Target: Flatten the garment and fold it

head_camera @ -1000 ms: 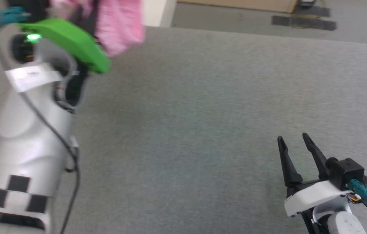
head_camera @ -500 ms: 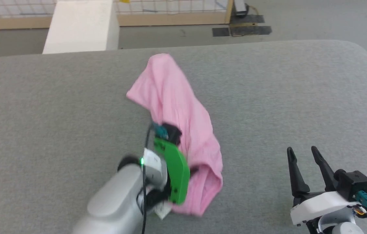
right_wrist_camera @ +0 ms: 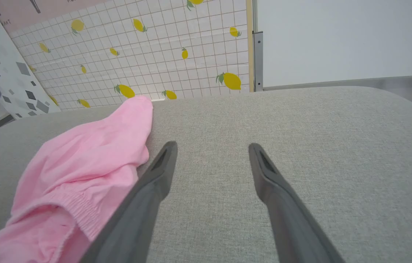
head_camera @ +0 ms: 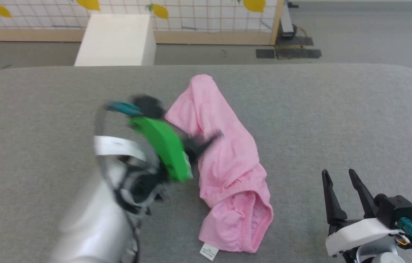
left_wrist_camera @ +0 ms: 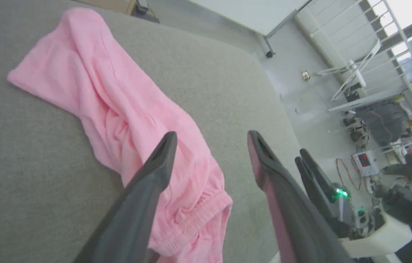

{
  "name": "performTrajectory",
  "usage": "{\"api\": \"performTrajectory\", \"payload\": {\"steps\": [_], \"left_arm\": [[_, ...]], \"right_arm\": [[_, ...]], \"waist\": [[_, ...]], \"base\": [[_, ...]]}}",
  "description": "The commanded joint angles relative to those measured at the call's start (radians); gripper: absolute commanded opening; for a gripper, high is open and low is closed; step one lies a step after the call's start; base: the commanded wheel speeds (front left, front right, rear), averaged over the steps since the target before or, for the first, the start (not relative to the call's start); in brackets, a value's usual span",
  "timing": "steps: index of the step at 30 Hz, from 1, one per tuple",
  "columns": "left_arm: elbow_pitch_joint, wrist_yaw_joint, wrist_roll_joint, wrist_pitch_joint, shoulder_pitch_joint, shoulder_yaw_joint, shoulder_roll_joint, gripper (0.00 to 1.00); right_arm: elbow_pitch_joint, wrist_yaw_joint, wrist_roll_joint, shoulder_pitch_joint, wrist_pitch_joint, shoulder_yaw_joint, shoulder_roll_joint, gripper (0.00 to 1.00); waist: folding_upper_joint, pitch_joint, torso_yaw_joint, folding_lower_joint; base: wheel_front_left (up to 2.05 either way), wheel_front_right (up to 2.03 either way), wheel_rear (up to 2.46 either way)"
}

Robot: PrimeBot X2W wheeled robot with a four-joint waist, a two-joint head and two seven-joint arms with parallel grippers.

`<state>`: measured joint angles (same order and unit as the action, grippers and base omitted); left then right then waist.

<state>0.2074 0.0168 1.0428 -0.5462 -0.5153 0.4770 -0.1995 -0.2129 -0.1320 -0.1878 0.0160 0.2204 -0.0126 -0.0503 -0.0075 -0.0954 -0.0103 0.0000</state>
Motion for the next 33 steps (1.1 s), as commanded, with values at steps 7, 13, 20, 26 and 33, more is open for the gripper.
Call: {"api": "performTrajectory", "payload": {"steps": [7,13,20,26,33], "left_arm": [[-0.082,-0.025,-0.125,0.388,0.042,-0.201,-0.085,1.00],[-0.092,-0.025,-0.267,0.685,0.159,-0.265,-0.127,1.00],[-0.090,-0.053,-0.423,0.806,0.348,-0.299,-0.104,1.00],[-0.114,-0.072,-0.533,0.808,0.463,-0.354,-0.014,1.00],[-0.116,-0.047,-0.599,0.808,0.511,-0.404,0.038,1.00]], "right_arm": [[-0.005,0.001,-0.011,-0.008,0.003,0.005,0.000,1.00],[0.011,0.001,-0.010,-0.017,-0.014,0.013,0.000,1.00],[0.041,0.001,0.002,-0.028,-0.071,0.015,0.000,1.00],[0.067,0.001,0.023,-0.043,-0.154,0.040,0.000,1.00],[0.163,0.001,0.035,-0.044,-0.414,0.146,0.000,1.00]], "waist": [[0.0075,0.058,-0.070,0.0000],[0.0075,0.076,-0.086,0.0000],[0.0075,0.076,-0.087,0.0000],[0.0075,0.070,-0.087,0.0000],[0.0075,0.063,-0.096,0.0000]], "base": [[0.00,0.00,0.00],[0.00,0.00,0.00],[0.00,0.00,0.00],[0.00,0.00,0.00],[0.00,0.00,0.00]]}}
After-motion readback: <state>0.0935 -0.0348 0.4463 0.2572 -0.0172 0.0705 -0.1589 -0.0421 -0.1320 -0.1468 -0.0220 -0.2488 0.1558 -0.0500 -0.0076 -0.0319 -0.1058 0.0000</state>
